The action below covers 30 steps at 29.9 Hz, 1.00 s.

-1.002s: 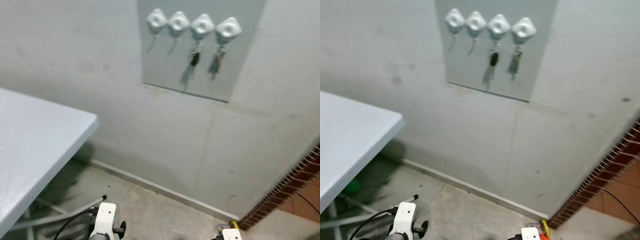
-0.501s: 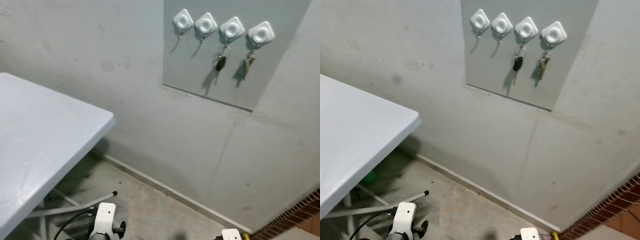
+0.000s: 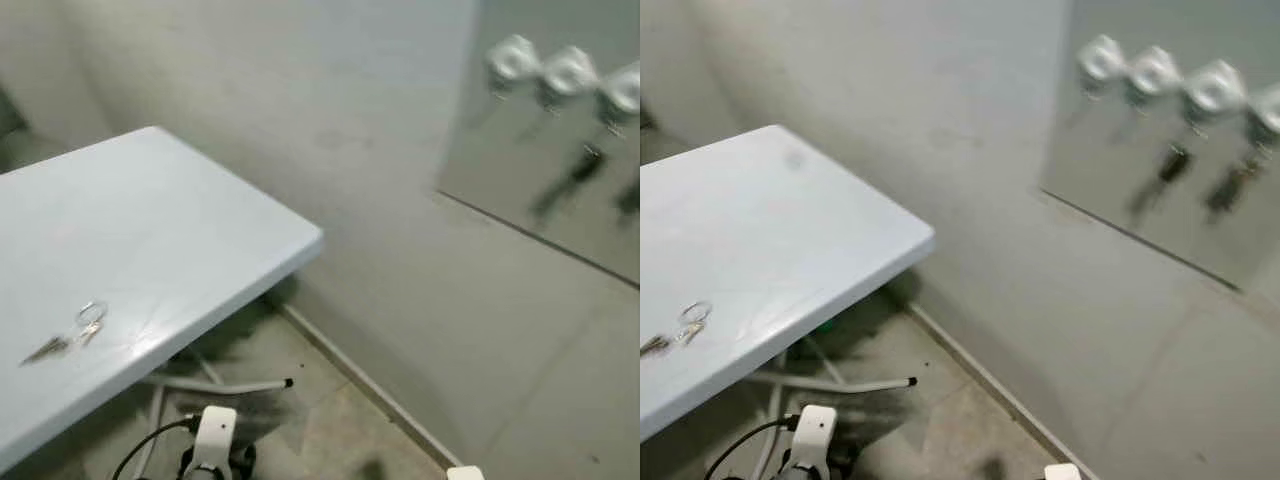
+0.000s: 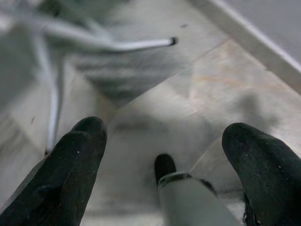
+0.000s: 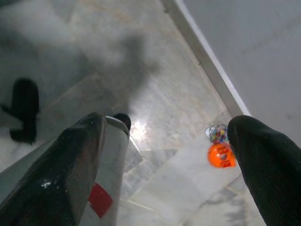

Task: Hang keys on a hook

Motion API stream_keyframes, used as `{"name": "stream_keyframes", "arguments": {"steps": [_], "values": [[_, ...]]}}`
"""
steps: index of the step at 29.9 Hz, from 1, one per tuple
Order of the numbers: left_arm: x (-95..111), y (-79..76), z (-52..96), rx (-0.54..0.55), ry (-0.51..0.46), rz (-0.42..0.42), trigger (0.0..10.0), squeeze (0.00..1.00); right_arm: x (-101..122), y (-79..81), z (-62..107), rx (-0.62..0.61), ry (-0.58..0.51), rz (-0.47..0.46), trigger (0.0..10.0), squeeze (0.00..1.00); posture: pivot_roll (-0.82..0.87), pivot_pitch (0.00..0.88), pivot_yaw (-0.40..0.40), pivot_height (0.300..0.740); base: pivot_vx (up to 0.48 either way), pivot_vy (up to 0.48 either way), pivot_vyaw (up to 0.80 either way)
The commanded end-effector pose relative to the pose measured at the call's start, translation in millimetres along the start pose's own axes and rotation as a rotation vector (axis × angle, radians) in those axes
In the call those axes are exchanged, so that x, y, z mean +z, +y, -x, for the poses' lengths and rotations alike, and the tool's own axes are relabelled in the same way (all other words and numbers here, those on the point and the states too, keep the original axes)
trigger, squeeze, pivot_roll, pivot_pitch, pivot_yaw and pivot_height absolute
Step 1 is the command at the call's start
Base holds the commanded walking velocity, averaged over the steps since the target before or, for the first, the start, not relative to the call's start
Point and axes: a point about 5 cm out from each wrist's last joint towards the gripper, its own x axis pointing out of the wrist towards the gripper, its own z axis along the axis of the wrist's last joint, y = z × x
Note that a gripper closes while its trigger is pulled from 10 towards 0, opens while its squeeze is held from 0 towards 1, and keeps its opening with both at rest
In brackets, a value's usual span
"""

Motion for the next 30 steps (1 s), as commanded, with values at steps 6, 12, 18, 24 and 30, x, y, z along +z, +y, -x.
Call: {"name": "stream_keyframes", "arguments": {"steps": [6, 12, 18, 24, 30], "values": [[-1.5, 5.1, 0.5, 0.027, 0.011, 0.010, 10.0, 0.00, -4.0, 7.0, 0.4, 0.015, 0.015, -0.003, 10.0, 0.00, -0.04, 0.000, 0.014, 0.732, 0.000, 0.000, 0.80], [-3.1, 3.6, 0.7, 0.033, 0.017, 0.031, 10.0, 0.00, -5.1, 6.2, 0.7, 0.012, 0.019, -0.009, 10.0, 0.00, -0.04, 0.000, 0.013, 0.732, 0.000, 0.000, 0.80], [-4.9, 2.2, 1.0, 0.033, 0.022, 0.032, 10.0, 0.00, -6.1, 7.0, 0.8, 0.013, 0.023, -0.012, 10.0, 0.00, -0.04, 0.000, 0.013, 0.732, 0.000, 0.000, 0.80], [-6.1, 2.9, 1.3, 0.039, 0.029, 0.040, 10.0, 0.00, -7.0, 7.1, 1.0, 0.015, 0.027, -0.009, 10.0, 0.00, -0.04, 0.000, 0.011, 0.732, 0.000, 0.000, 0.80], [-6.7, 3.5, 1.4, 0.042, 0.032, 0.044, 10.0, 0.00, -12.8, 4.8, 2.4, 0.011, 0.046, -0.010, 10.0, 0.00, -0.04, 0.000, 0.010, 0.732, 0.000, 0.000, 0.80]]}}
